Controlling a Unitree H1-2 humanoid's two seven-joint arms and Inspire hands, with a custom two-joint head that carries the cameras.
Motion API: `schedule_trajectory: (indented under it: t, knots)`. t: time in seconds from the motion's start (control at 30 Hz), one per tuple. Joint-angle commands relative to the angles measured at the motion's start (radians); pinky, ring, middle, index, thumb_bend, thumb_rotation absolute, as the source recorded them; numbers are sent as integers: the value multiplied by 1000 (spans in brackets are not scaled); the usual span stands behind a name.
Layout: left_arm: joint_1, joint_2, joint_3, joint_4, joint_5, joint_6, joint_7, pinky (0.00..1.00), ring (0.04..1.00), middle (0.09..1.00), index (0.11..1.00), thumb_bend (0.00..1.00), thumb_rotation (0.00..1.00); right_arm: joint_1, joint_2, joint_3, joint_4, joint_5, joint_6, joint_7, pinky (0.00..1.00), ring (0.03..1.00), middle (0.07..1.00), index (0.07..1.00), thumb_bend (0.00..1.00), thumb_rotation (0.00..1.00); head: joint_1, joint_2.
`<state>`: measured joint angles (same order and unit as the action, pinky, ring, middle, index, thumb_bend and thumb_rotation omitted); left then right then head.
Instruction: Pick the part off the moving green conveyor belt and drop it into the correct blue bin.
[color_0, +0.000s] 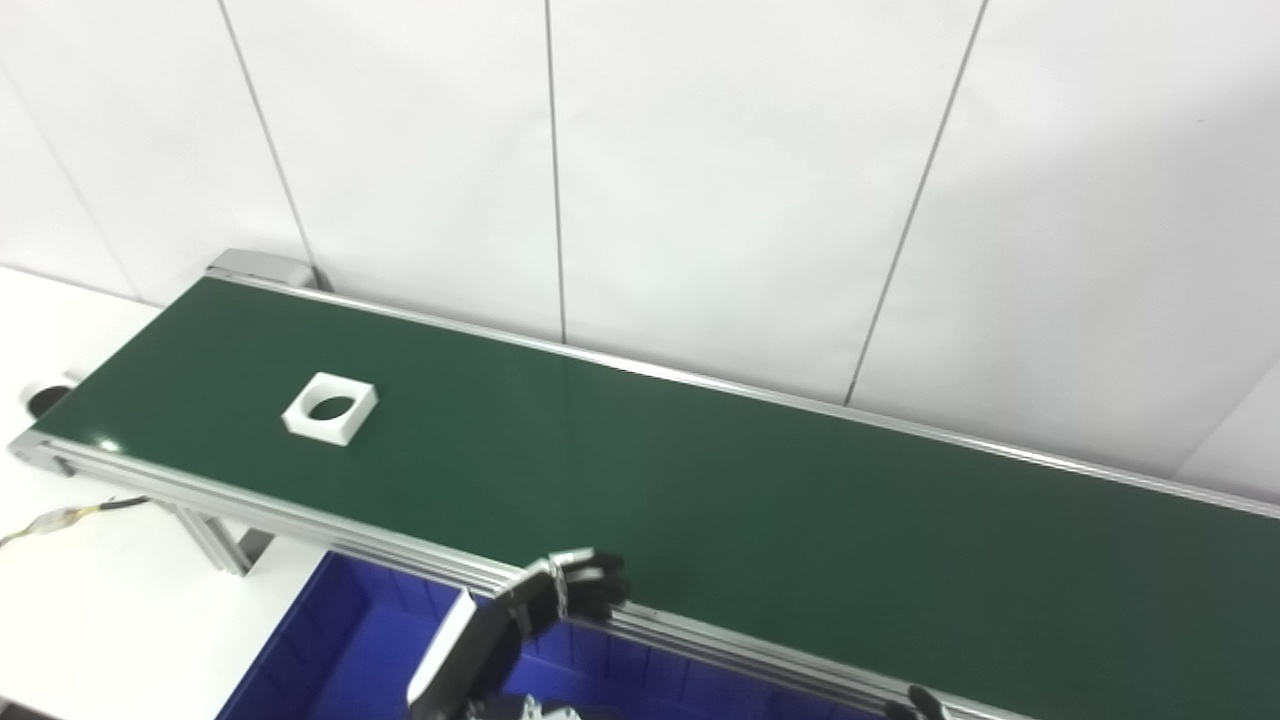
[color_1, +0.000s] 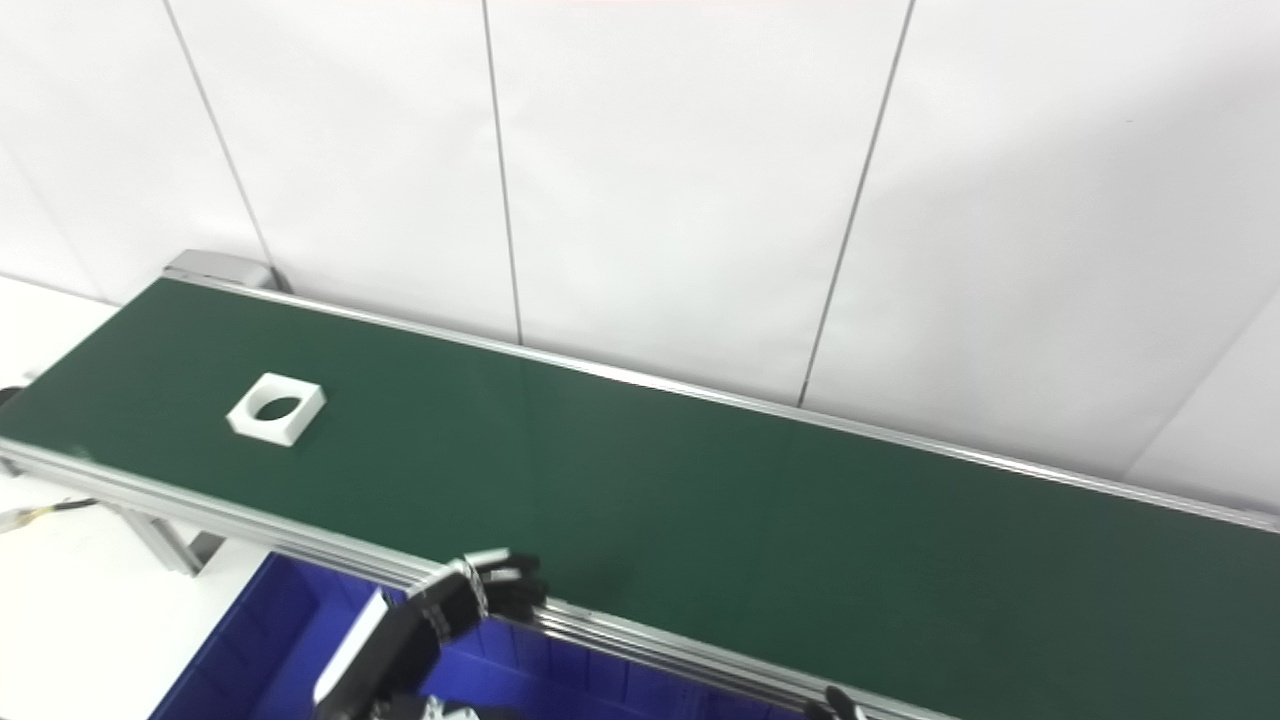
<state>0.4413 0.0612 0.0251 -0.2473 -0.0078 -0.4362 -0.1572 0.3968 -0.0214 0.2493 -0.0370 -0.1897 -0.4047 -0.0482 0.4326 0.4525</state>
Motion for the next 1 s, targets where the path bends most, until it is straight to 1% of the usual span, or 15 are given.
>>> schedule_trajectory:
  t: [0.0,0.1,0.13,0.2,0.33,0.47,0.53,0.57,0.67,0.73,0.8,0.83,0.87,0.97]
  knots:
    - [-10,27,20,-60,10,-22,18,651,701,722,759,890,284,-3,1,0,-21,1,-51,7,653,779,837,903,385,825,-1,3]
    - [-20,52,55,-103,53,1,30,643,700,730,767,888,318,-2,1,-1,-22,-2,-50,6,664,778,837,911,370,830,-5,8]
    - [-25,65,72,-123,70,19,32,640,700,732,769,887,327,-2,2,0,-24,-3,-51,6,664,778,837,912,369,831,-6,11]
    - [-34,92,98,-152,89,48,32,632,713,756,768,904,384,-3,2,0,-25,-1,-51,6,659,779,838,911,373,843,-7,13]
    - [-58,140,134,-202,135,95,28,641,728,769,766,912,422,-4,2,-2,-25,4,-48,8,654,779,838,910,382,854,-5,18]
    - [-87,172,148,-262,199,168,21,699,762,791,778,852,414,-7,-1,-4,-26,17,-48,11,650,783,839,908,399,863,-5,23]
    - [-100,182,147,-281,232,197,18,704,767,794,783,833,414,-10,-2,-5,-24,19,-48,12,649,783,840,908,404,865,-6,24]
    - [-111,190,150,-295,264,222,14,706,768,796,784,827,414,-11,-3,-6,-22,19,-49,12,649,783,841,907,405,867,-7,25]
    - [-140,215,154,-319,312,286,-2,706,770,800,807,789,377,-13,-5,-7,-22,21,-49,12,649,777,837,905,398,865,-10,26]
    - [-160,237,160,-326,326,331,-18,720,785,813,821,787,344,-12,-4,-9,-23,18,-46,11,649,775,834,902,399,866,-12,27]
    - [-179,260,167,-328,352,364,-28,742,807,829,831,785,278,-14,-6,-10,-21,19,-47,11,649,776,834,902,398,866,-13,29]
    - [-191,282,171,-324,371,380,-37,748,813,833,833,785,259,-15,-6,-10,-18,23,-49,12,649,777,834,902,397,866,-13,29]
    - [-200,298,174,-322,384,391,-44,776,838,856,850,777,189,-16,-7,-11,-17,25,-51,12,648,778,834,901,392,860,-13,29]
    - [-235,344,183,-303,398,429,-66,793,858,877,866,790,91,-18,-7,-10,-17,27,-48,12,650,774,831,899,391,855,-13,25]
